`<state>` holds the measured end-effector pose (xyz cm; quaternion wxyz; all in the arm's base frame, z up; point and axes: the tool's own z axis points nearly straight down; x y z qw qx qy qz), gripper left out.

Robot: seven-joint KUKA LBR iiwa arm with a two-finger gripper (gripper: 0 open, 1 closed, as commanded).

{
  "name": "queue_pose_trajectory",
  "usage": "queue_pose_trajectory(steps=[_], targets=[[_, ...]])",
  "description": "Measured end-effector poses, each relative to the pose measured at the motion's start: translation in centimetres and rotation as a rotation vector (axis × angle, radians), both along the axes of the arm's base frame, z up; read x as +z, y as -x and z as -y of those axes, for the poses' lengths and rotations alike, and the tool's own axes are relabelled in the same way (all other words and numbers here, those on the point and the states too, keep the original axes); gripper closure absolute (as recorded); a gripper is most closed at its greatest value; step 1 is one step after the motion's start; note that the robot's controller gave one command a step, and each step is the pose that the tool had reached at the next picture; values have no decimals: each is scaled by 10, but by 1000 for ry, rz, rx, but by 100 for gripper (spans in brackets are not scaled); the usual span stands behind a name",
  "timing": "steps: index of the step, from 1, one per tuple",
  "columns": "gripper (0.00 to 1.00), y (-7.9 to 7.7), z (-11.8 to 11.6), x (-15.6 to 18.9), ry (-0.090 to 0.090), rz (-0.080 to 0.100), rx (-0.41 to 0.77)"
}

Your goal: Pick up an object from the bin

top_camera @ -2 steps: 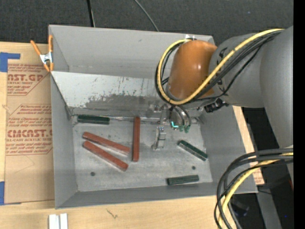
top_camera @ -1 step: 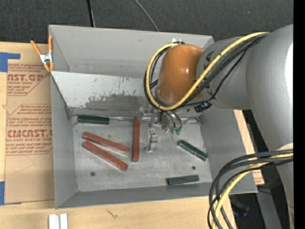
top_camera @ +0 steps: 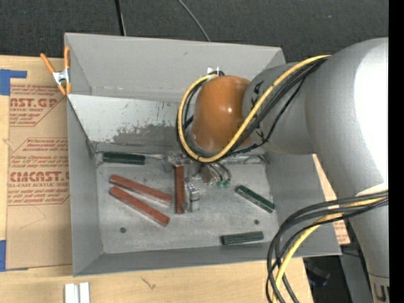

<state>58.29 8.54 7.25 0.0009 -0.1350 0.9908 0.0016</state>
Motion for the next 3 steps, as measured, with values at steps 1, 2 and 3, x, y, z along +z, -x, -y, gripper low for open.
queue_pose_trajectory(steps=[1,2,3], targets=[[100,-2,-32,2,3,3,133],[100,-2,-32,2,3,3,133],[100,53,-12,140,2,3,196]])
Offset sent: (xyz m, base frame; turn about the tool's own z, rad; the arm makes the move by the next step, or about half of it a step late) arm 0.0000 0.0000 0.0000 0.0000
